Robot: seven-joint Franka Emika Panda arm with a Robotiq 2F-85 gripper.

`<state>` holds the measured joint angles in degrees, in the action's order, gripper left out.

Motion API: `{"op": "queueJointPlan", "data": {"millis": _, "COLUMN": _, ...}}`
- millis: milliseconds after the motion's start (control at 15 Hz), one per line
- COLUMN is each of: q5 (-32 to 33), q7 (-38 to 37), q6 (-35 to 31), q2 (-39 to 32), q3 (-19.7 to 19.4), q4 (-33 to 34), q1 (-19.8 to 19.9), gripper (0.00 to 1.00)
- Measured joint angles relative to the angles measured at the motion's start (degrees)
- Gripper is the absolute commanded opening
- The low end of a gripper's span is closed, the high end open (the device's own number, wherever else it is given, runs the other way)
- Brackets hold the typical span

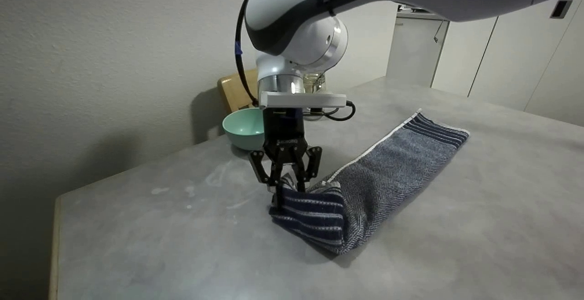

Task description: Unfold the towel.

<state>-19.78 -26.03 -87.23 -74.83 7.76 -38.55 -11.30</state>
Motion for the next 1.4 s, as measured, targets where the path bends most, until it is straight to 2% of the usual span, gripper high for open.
{"op": "queueJointPlan", "data": {"millis": 200, "q5": 1.3, "q7": -1.2, "q6": 0.1, "q2": 0.8, "q3": -0.1, "q4": 0.2, "q1": -1.3, "gripper": 0.98}}
{"op": "queueJointPlan", "data": {"millis": 267, "q5": 2.0, "q7": -1.5, "q6": 0.2, "q2": 1.1, "q3": -0.2, "q4": 0.4, "q1": -1.9, "gripper": 0.99}}
{"op": "queueJointPlan", "data": {"millis": 533, "q5": 3.9, "q7": -1.5, "q6": 0.9, "q2": 1.2, "q3": -0.2, "q4": 2.2, "q1": -4.5, "gripper": 1.00}}
{"op": "queueJointPlan", "data": {"millis": 667, "q5": 3.9, "q7": 1.1, "q6": 1.1, "q2": 1.2, "q3": 0.5, "q4": 2.7, "q1": -5.1, "gripper": 1.00}}
{"op": "queueJointPlan", "data": {"millis": 1067, "q5": 2.4, "q7": 13.6, "q6": 2.2, "q2": 0.6, "q3": 3.7, "q4": 3.0, "q1": -4.2, "gripper": 1.00}}
{"op": "queueJointPlan", "data": {"millis": 1400, "q5": 2.8, "q7": 15.7, "q6": 4.0, "q2": 0.7, "q3": 3.6, "q4": 3.0, "q1": -4.1, "gripper": 1.00}}
